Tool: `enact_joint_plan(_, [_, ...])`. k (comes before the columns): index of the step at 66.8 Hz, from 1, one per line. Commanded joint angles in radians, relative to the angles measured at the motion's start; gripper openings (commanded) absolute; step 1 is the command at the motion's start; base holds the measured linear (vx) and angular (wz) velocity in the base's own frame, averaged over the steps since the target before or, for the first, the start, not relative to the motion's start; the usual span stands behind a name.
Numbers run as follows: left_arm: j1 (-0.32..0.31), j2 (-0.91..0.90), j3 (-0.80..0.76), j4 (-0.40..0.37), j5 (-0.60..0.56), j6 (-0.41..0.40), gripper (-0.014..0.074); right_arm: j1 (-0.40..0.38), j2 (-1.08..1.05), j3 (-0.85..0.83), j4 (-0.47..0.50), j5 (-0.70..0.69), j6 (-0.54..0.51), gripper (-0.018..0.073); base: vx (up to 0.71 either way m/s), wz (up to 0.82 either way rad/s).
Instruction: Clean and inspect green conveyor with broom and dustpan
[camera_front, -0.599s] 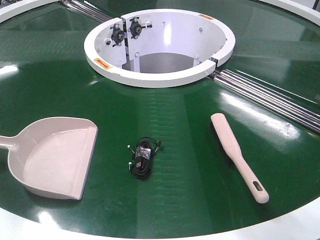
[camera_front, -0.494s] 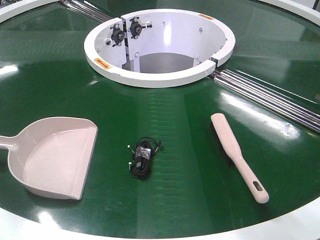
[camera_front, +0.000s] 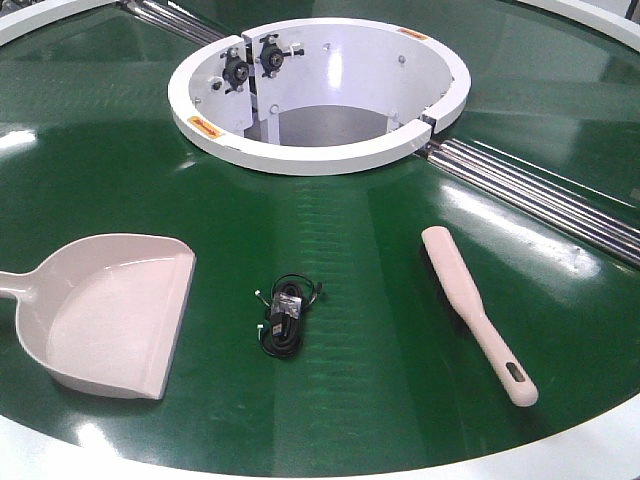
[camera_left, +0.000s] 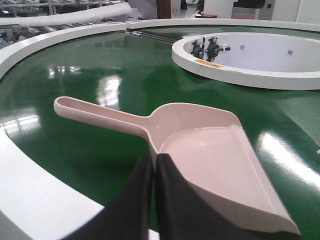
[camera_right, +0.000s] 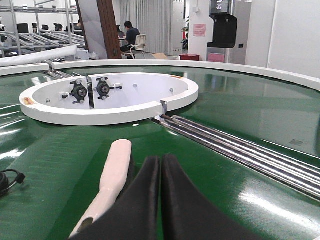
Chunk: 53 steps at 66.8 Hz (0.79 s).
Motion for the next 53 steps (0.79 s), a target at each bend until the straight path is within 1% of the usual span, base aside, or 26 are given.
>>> enact_joint_plan(1, [-0.008,-0.014,0.017,-0.001,-0.070,-0.009,-0.0006,0.000,-0.011,0.016,0.000,-0.070,-0.006,-0.0003,0.00,0.00])
enact_joint_plan(15, [-0.008,-0.014,0.017,-0.001,-0.074,-0.009,-0.0006,0.000,-0.011,0.016,0.000,-0.070,-0.006,-0.0003,0.00,0.00])
enact_joint_plan(32, [-0.008,-0.014,0.017,-0.002,-0.197,-0.017,-0.0006,0.000,-0.011,0.016,0.000,-0.099,-0.006,-0.0003,0.00,0.00])
enact_joint_plan(39, [-0.008,-0.014,0.010,-0.002,-0.298,-0.017,-0.0006,0.000,-0.011,0.016,0.000,-0.142,-0.006,-0.0003,0.00,0.00])
enact_joint_plan(43, [-0.008,-0.014,0.010,-0.002,-0.422,-0.017,-0.0006,0.000,-0.011,0.012,-0.001,-0.196,-0.006,-0.0003,0.00,0.00])
enact_joint_plan(48, [-0.008,-0.014,-0.001,-0.002,-0.640,-0.030,-0.0006,0.000,-0.011,-0.033,-0.002,-0.228,-0.006,-0.0003,0.00,0.00])
enact_joint_plan(50, [-0.008,-0.014,-0.018,-0.002,-0.692,-0.044,-0.0006,0.000,-0.011,-0.065,-0.003,-0.224,-0.006,-0.0003,0.00,0.00])
enact_joint_plan(53, [-0.008,-0.012,-0.064,-0.001,-0.703,-0.065,-0.0006,0.000,-0.010,-0.114,-0.011,-0.212,-0.011,-0.0003,0.00,0.00])
